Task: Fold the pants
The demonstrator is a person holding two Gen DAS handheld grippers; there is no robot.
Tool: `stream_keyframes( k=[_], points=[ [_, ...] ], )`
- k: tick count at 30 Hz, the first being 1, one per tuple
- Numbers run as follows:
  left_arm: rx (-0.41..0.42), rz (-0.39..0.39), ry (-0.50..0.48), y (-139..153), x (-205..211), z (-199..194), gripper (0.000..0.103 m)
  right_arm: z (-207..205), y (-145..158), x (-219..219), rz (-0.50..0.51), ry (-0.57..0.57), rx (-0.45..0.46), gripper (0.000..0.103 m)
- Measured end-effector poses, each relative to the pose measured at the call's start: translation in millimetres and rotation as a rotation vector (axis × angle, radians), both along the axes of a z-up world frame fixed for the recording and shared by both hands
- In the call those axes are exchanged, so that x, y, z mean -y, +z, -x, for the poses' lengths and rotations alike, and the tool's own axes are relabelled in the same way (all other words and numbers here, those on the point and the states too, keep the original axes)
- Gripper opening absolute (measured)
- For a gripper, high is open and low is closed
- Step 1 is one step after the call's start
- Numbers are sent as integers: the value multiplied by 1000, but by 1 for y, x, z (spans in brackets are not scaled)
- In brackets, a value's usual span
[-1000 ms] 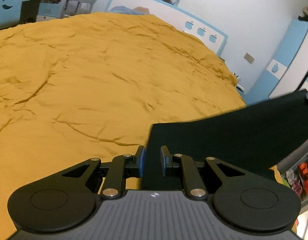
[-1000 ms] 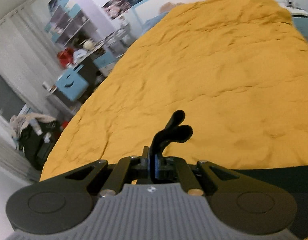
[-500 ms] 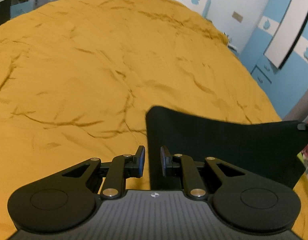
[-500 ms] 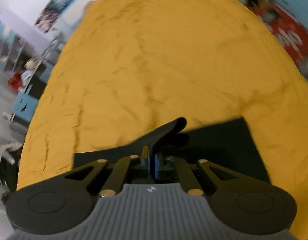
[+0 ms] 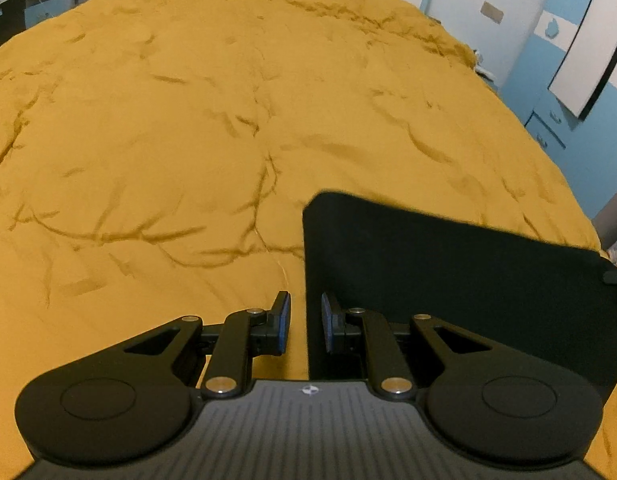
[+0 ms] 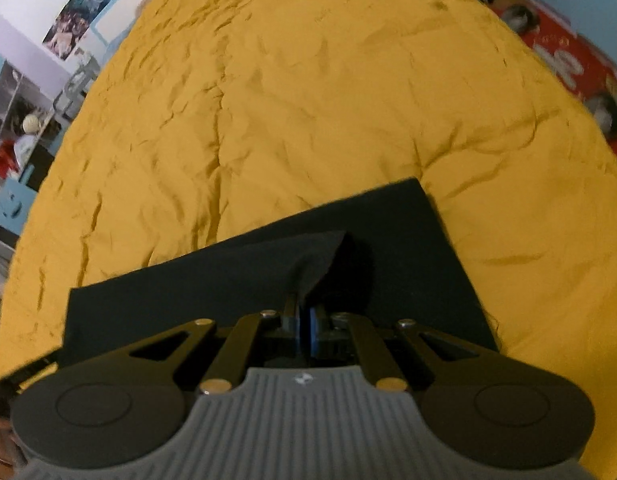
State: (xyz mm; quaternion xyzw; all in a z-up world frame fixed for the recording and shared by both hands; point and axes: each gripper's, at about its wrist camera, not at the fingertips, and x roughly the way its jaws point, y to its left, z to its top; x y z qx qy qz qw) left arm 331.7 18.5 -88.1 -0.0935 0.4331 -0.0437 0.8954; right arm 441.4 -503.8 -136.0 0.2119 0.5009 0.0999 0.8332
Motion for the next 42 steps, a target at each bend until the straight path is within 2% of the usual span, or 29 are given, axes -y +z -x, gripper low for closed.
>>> stream_keyframes(
  k=[3, 6, 8, 10, 12, 13, 16, 21, 28, 32, 38, 40, 41, 42],
  points=[
    [22, 2, 6, 8, -4, -4, 17, 3, 38, -14, 26, 68, 106, 0],
    [36, 3, 18, 14, -6, -11, 17, 6, 91, -17, -22, 144, 208, 0],
    [41, 9, 25, 15, -7, -14, 17, 4, 111, -14, -15, 168, 227, 0],
    [36, 16, 25, 12, -6, -16, 17, -7, 93, -5, 56, 139, 152, 0],
    [27, 12, 19, 10, -4, -16, 17, -15, 49, 1, 194, 79, 33, 0],
    [23, 8, 14, 9, -3, -16, 17, -16, 27, 2, 227, 78, -5, 0],
    [12, -5, 2, 7, -2, -16, 17, -11, 0, 6, 212, 57, 6, 0],
    [13, -4, 5, 6, -1, -17, 17, -9, 2, 2, 229, 66, 30, 0],
    [18, -10, 7, 4, -1, -19, 17, -14, 42, 4, 239, 101, 94, 0],
    [17, -10, -2, 3, 2, -22, 17, -24, 23, 6, 296, 76, 46, 0],
    [26, 4, -17, 1, 2, -32, 17, -25, -13, 17, 230, 18, 7, 0],
    [39, 0, -11, 3, 1, -35, 17, -23, -13, 22, 240, -6, 12, 5],
    [46, -3, -11, 5, 1, -37, 17, -21, -10, 24, 277, -23, 16, 11],
    [48, -3, -12, 7, 1, -40, 17, -20, -6, 26, 319, -34, 23, 12]
  ],
)
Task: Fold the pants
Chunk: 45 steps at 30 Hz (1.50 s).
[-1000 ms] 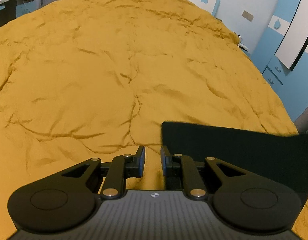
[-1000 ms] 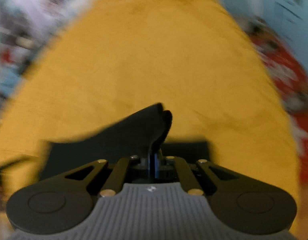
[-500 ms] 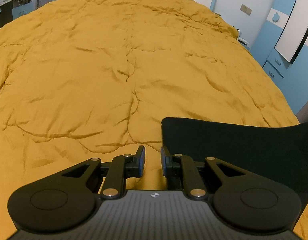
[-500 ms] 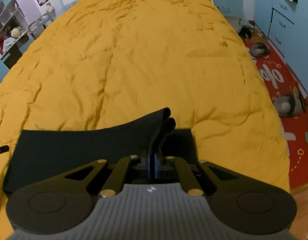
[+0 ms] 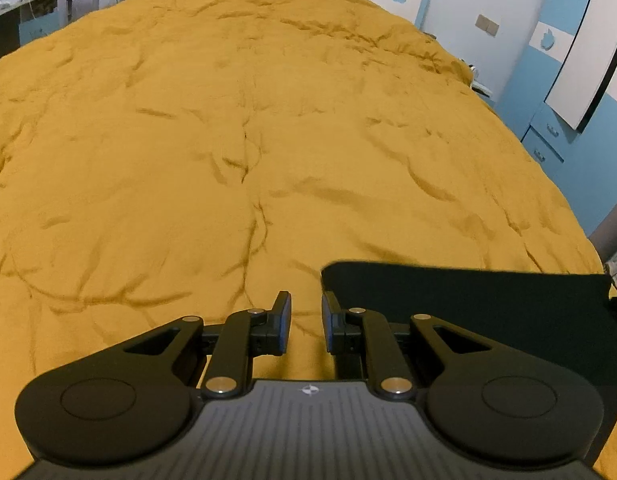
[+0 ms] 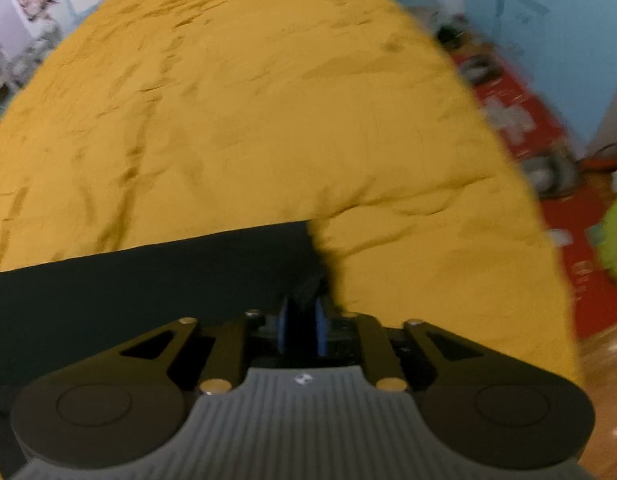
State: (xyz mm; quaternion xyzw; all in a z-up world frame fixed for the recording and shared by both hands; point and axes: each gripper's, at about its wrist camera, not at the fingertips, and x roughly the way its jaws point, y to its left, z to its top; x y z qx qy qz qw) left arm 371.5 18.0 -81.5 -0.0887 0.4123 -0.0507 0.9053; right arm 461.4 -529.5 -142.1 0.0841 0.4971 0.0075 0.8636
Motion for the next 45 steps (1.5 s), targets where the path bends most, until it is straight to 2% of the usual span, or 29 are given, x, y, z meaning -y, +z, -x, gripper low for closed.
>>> stream_keyframes(
  k=[2, 4, 6, 7, 10, 12, 15, 18, 19, 22, 27, 30, 32, 35, 38, 41, 45],
  points=[
    [6, 12, -22, 2, 2, -6, 16, 4, 10, 3, 47, -14, 31, 11],
    [21, 28, -59, 2, 10, -12, 15, 9, 22, 5, -4, -31, 80, 8],
    [30, 36, -87, -2, 23, -20, 15, 13, 28, -6, -40, 18, 131, 7],
    [33, 28, -102, -7, 30, -25, 14, 13, 27, -16, -25, 51, 145, 7],
    [5, -22, -107, -27, 40, -37, 7, 5, 13, -36, 47, 88, 145, 5],
    [-7, -54, -94, -38, 37, -43, 4, 1, 0, -36, 39, 61, 129, 0],
    [-32, -91, -75, -50, 31, -47, 4, 0, -16, -31, 43, 40, 119, 0],
    [-44, -148, -69, -52, 28, -50, 2, -2, -22, -27, 36, 13, 112, 0],
    [-48, -147, -66, -49, 25, -48, 2, -3, -22, -26, 40, 5, 113, 0],
    [-4, -109, -78, -27, 17, -31, 2, 5, -8, -32, 104, -25, 147, 0],
    [45, -72, -220, 5, 35, 13, 3, 49, 18, -54, 23, 11, 207, 1],
    [25, -81, -301, 6, 51, 39, 3, 70, 20, -82, -24, 74, 217, 1],
    [-18, -110, -332, -2, 58, 52, 3, 83, 16, -101, -10, 105, 233, 1],
    [-86, -157, -350, -19, 59, 70, 2, 93, -1, -115, 33, 112, 227, 1],
    [-114, -163, -350, -27, 52, 89, 2, 102, -15, -110, 5, 66, 207, 0],
    [-117, -153, -327, -19, 43, 100, 2, 116, -15, -108, -1, 29, 200, 0],
    [-87, -149, -265, -2, 28, 120, 3, 151, 2, -113, -10, 1, 217, 2]
  ],
)
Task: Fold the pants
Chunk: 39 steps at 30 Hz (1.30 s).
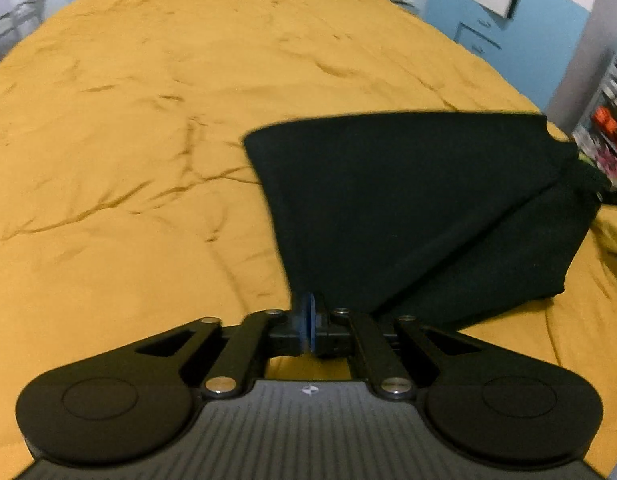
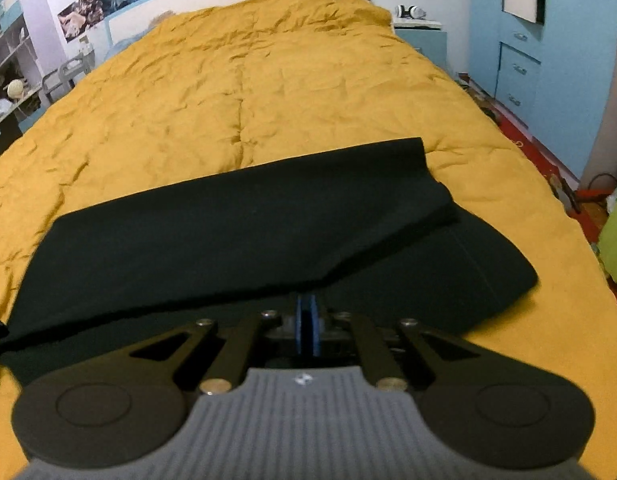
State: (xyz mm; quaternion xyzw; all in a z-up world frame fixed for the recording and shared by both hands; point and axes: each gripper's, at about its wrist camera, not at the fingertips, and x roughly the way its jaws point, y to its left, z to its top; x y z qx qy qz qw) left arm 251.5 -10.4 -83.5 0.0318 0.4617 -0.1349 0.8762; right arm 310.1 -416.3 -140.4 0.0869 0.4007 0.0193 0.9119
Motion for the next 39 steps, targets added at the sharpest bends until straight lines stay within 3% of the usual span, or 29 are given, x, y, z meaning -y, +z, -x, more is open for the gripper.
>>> stream_keyframes(
  k=[2, 3, 5, 7, 13, 15, 17, 19, 25, 28, 31, 34, 39],
  points=[
    [38, -17, 17, 5, -4, 11, 11, 19, 7, -4, -20, -6, 17, 7],
    [59, -40, 20, 6, -3, 16, 17, 28, 9, -7, -33, -11, 28, 18],
    [87, -67, 12, 6, 2, 25, 39, 43, 11, -15, -40, -19, 52, 26],
    [103, -78, -8, 4, 10, 31, 44, 52, 9, -26, -31, -15, 66, 26],
    [152, -155, 18, -12, 32, 26, 44, 56, 3, -51, -69, 25, 60, 26],
    [143, -179, 7, -17, 35, 22, 37, 57, 5, -59, -79, 46, 67, 26],
    [146, -239, -67, -19, 42, 26, 17, 58, 6, -65, -77, 65, 70, 26],
    [156, -291, -115, -21, 46, 32, 7, 58, 4, -70, -64, 75, 70, 26],
    [136, -300, -160, -30, 41, 40, 2, 48, -13, -75, -39, 75, 33, 26],
    [103, -291, -130, -33, 33, 44, 0, 49, -16, -74, -30, 78, 27, 25],
    [87, -241, -109, -26, 23, 47, 0, 51, -14, -72, -31, 76, 25, 25],
    [64, -128, -62, -8, 7, 47, 2, 55, -6, -70, -30, 83, 26, 25],
    [54, 172, 60, 16, -31, 35, 32, 65, 7, -51, -67, 71, 26, 39]
  ],
)
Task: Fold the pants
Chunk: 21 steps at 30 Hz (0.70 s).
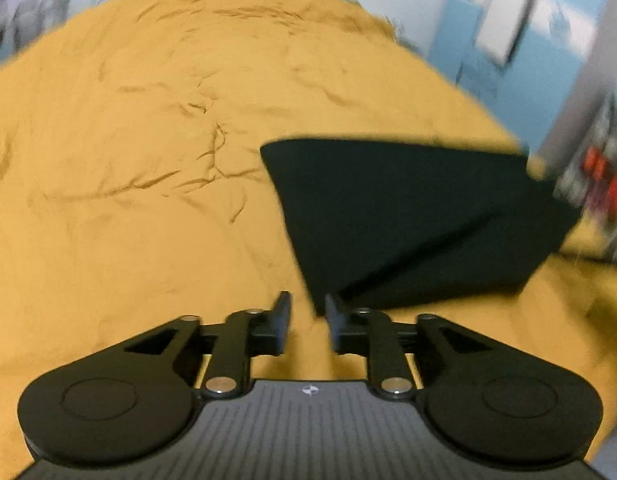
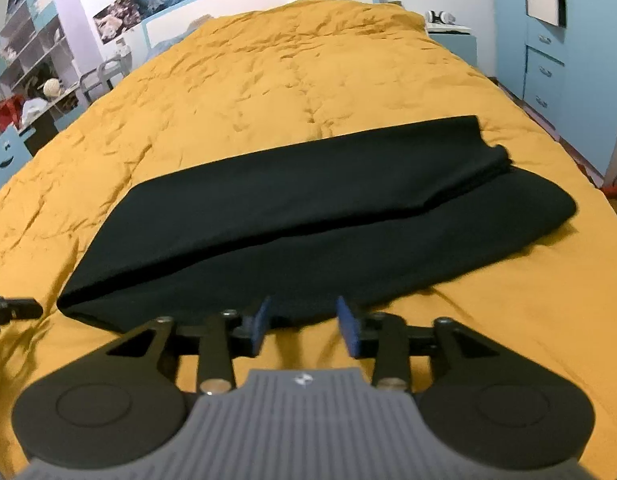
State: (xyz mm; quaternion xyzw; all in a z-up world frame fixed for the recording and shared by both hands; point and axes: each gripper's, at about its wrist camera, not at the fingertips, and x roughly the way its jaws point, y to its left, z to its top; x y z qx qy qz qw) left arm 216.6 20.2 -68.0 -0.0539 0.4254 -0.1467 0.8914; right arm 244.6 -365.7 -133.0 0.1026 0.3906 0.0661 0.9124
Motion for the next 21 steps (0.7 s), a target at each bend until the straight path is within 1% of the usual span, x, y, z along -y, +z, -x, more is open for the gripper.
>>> stream_keyframes(
  k=[1, 2, 4, 7, 8, 9, 11, 13, 15, 17, 19, 21],
  points=[
    [-13, 68, 16, 1, -7, -6, 42, 1, 1, 5, -15, -3, -5, 40],
    [-24, 125, 33, 1, -12, -12, 47, 2, 2, 10, -37, -5, -10, 41],
    [-55, 205, 75, -5, -19, -25, 50, 2, 4, 25, -93, -20, -15, 47],
    [-111, 299, 141, -20, -27, -45, 52, -2, 7, 55, -201, -70, -32, 62],
    [-133, 324, 154, -25, -29, -50, 53, -3, 7, 66, -242, -90, -37, 68],
    [-156, 349, 165, -31, -29, -55, 53, -5, 7, 81, -293, -115, -38, 71],
    [-192, 380, 180, -44, -31, -65, 53, -10, 5, 108, -377, -165, -46, 73],
    [-220, 409, 194, -55, -32, -73, 53, -19, 2, 138, -440, -207, -51, 73],
    [-235, 440, 200, -61, -34, -79, 53, -32, 4, 164, -442, -226, -43, 73],
    [-247, 463, 209, -65, -37, -83, 53, -52, 4, 189, -453, -217, -51, 73],
    [-258, 473, 213, -67, -39, -87, 52, -72, 1, 211, -450, -221, -63, 73],
    [-269, 469, 221, -70, -39, -92, 49, -98, -5, 227, -435, -193, -102, 73]
  ],
)
